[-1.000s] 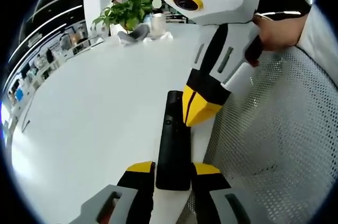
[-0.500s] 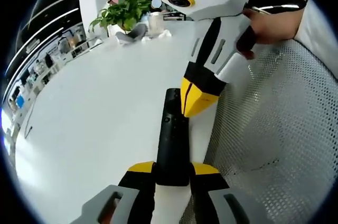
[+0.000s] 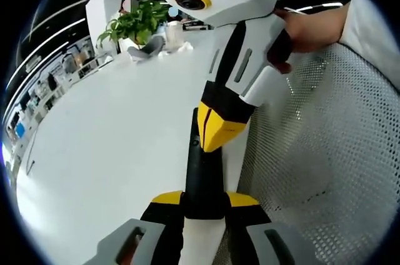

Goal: Press the specified remote control buttons in sequence, fully releasing each button before pressing the next.

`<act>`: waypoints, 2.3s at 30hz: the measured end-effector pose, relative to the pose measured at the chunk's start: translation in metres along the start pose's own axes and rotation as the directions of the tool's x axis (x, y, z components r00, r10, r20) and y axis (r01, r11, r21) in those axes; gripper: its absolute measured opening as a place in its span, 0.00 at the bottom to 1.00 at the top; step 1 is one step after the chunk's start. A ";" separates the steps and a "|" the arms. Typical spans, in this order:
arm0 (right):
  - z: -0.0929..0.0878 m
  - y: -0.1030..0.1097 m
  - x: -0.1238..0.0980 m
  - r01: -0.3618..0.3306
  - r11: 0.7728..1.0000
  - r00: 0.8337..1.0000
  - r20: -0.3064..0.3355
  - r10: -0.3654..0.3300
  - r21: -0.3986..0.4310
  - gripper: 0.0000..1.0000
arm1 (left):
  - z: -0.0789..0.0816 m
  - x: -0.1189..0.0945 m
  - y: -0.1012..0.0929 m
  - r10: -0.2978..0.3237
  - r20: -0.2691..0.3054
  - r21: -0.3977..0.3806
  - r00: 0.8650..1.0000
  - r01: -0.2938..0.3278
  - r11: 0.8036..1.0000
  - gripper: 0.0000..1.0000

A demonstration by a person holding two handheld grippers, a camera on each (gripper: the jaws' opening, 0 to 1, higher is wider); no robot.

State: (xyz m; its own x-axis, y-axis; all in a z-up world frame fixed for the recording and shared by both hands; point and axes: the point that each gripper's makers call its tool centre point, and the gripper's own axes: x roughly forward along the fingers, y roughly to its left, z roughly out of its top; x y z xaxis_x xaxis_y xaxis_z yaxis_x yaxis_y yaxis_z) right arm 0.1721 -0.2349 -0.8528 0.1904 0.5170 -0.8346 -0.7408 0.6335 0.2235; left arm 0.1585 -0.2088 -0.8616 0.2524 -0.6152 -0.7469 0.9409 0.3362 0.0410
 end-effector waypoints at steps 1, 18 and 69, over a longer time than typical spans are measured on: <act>0.000 0.000 0.000 0.002 1.000 1.000 -0.001 -0.002 -0.004 0.00 | 0.000 0.000 0.001 0.001 0.000 0.001 1.000 -0.001 1.000 0.24; 0.002 0.000 0.001 -0.001 1.000 1.000 0.010 0.001 -0.012 0.00 | 0.001 0.001 -0.001 -0.011 0.025 -0.032 1.000 0.012 0.999 0.25; 0.002 0.000 0.002 0.001 0.999 0.999 0.034 0.000 -0.035 0.00 | 0.001 0.002 0.000 -0.008 0.044 -0.056 0.999 0.011 0.998 0.25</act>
State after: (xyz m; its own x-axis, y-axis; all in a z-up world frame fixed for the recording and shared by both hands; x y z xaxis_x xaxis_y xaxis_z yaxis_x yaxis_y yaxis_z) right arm 0.1734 -0.2327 -0.8532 0.2122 0.5361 -0.8171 -0.7627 0.6136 0.2046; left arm 0.1589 -0.2105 -0.8621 0.2542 -0.6487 -0.7173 0.9294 0.3689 -0.0043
